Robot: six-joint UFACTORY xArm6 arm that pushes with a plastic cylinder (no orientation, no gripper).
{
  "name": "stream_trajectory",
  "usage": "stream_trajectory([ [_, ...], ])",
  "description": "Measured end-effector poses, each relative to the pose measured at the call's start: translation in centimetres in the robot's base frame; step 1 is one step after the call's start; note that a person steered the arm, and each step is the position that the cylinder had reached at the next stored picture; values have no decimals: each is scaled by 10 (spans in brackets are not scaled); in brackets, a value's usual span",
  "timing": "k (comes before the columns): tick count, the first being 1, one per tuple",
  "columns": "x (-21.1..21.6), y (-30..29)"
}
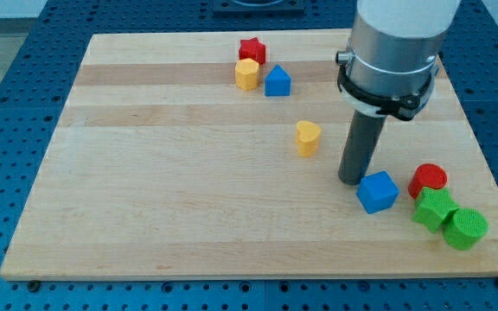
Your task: Move the blue cube to the top right
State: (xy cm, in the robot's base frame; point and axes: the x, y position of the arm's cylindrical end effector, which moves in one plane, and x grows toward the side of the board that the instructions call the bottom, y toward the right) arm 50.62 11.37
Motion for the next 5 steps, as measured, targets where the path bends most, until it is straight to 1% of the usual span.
stream_trajectory([
  [1,16,0],
  [4,33,1],
  [5,33,2],
])
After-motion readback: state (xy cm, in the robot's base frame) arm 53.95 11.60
